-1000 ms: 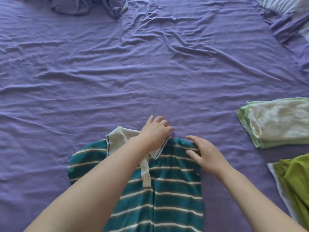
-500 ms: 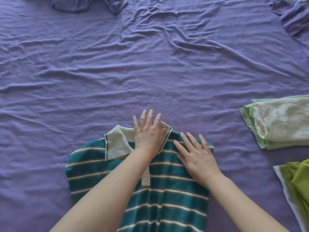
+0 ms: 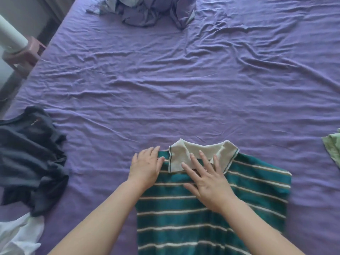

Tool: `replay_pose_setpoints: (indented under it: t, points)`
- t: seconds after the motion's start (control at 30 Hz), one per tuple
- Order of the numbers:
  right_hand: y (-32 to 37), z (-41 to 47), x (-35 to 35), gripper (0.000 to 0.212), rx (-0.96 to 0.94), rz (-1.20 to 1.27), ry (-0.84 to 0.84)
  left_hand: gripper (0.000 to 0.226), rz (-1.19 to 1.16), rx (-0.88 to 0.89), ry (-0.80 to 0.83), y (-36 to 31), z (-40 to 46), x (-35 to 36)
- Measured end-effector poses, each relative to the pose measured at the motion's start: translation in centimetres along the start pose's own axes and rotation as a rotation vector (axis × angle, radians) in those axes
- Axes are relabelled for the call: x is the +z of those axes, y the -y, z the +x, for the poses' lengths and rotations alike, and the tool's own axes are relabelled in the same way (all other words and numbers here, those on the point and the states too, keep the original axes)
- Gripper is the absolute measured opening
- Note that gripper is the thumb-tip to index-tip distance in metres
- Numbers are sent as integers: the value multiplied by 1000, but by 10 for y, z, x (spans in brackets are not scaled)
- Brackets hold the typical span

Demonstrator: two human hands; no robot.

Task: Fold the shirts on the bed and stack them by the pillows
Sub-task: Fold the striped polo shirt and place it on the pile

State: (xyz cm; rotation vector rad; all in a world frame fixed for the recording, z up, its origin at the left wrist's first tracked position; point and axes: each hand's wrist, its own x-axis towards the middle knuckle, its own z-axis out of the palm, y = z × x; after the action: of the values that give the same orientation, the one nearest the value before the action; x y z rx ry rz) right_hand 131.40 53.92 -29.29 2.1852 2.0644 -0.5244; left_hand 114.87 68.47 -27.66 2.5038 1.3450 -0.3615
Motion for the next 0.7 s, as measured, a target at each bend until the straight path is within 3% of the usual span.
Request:
replay_pose_setpoints:
  t: [0.17, 0.37, 0.5, 0.57, 0.63, 0.7]
  points:
    - [5, 16, 22, 64, 56, -115, 63, 50, -219, 84, -34, 18, 7, -7]
    - [19, -7, 6, 63, 54, -147, -56, 40, 119, 94, -150, 28, 12, -21]
    - [21, -25, 18, 59, 52, -192, -74, 52, 218, 42, -155, 25, 2, -10]
    - [25, -39, 22, 59, 100, -168, -104, 59, 153, 148, -243, 5, -23, 1]
    - [32, -61, 26, 59, 129, -131, -144, 55, 90, 362, -342, -20, -59, 21]
    - [38, -92, 35, 59, 123, -99, -158, 50, 96, 565, -304, -42, -105, 47]
